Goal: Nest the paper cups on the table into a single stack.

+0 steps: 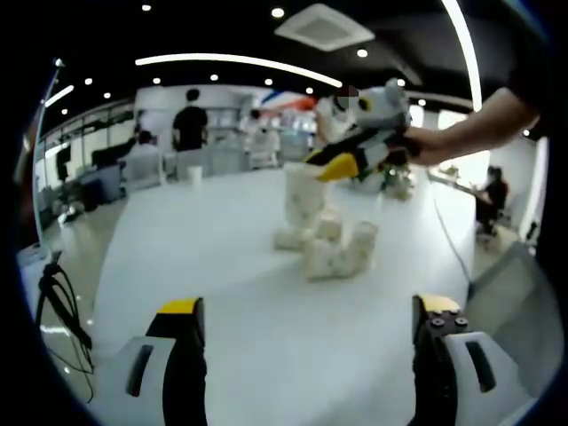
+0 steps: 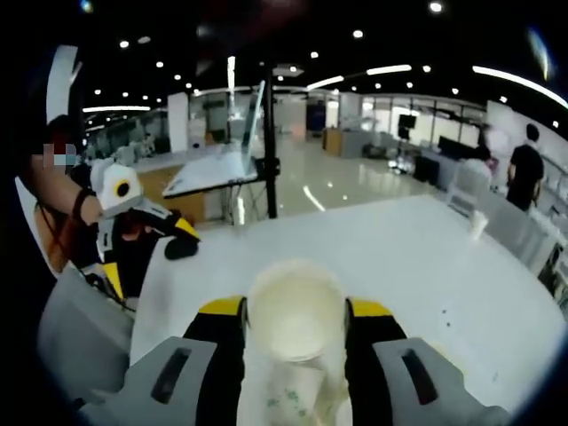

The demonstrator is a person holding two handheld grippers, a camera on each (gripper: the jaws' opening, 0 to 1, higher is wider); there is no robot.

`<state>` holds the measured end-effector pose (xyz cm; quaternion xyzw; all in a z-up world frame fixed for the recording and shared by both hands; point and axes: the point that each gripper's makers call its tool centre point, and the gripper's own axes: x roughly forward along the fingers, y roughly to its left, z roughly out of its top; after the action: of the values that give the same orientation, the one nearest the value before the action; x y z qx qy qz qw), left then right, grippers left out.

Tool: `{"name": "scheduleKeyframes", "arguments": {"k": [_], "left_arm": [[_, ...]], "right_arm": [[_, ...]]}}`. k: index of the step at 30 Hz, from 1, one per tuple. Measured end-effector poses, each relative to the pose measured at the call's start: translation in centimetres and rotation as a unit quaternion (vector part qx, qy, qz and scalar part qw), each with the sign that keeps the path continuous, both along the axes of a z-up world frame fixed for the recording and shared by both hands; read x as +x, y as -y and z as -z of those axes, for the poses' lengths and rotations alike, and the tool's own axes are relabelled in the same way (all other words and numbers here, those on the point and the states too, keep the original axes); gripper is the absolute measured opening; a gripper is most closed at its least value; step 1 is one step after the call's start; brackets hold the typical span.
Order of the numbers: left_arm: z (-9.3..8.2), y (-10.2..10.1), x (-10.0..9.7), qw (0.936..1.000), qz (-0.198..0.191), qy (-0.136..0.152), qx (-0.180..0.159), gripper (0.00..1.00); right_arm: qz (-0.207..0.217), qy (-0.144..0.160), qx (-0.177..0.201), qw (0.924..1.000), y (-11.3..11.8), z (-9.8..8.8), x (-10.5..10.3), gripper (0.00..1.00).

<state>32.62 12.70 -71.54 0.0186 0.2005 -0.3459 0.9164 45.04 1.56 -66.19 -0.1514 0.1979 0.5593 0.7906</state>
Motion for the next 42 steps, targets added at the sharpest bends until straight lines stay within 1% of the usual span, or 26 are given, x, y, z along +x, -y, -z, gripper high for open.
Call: {"name": "scheduleKeyframes", "arguments": {"k": [3,9,11,14,17,23,27,32,40,42], "left_arm": [[-0.3,0.1,-0.1,1.0,0.002,0.004,0.001,0.97],[-0.4,0.2,-0.2,1.0,0.004,0.002,0.001,0.97],[-0.5,0.2,-0.2,1.0,0.005,0.003,0.002,0.97],[-0.5,0.3,-0.2,1.0,0.004,0.003,0.002,0.97],[-0.4,0.3,-0.3,1.0,0.007,0.003,0.005,0.97],[-0.5,0.3,-0.4,1.0,0.007,0.003,0.004,0.97],[-0.6,0.4,-0.5,1.0,0.009,0.003,0.004,0.97],[-0.8,0.4,-0.5,0.9999,0.009,0.005,0.005,0.97],[-0.7,0.4,-0.7,0.9999,0.011,0.004,0.007,0.97],[-0.7,0.4,-0.8,0.9999,0.012,0.003,0.008,0.97]], "right_arm": [[-0.002,0.004,0.002,1.0,0.5,-0.6,-0.6,0.4],[0.0,0.007,0.005,1.0,1.7,-1.2,-1.5,0.4],[-0.003,0.009,0.002,0.9999,2.1,-1.2,-2.0,0.4],[-0.004,0.005,-0.002,1.0,2.9,-0.9,-2.7,0.4],[0.001,-0.003,0.001,1.0,3.5,-0.7,-3.2,0.4],[-0.012,-0.006,0.002,0.9999,3.3,-0.7,-5.0,0.4],[-0.019,-0.009,-0.005,0.9998,3.3,-0.3,-5.8,0.4],[-0.031,-0.012,-0.004,0.9995,3.3,-0.2,-7.2,0.4],[-0.05,-0.027,0.0,0.9984,3.5,0.3,-9.3,0.4],[-0.052,-0.035,-0.006,0.998,3.7,1.0,-9.7,0.4]]}}
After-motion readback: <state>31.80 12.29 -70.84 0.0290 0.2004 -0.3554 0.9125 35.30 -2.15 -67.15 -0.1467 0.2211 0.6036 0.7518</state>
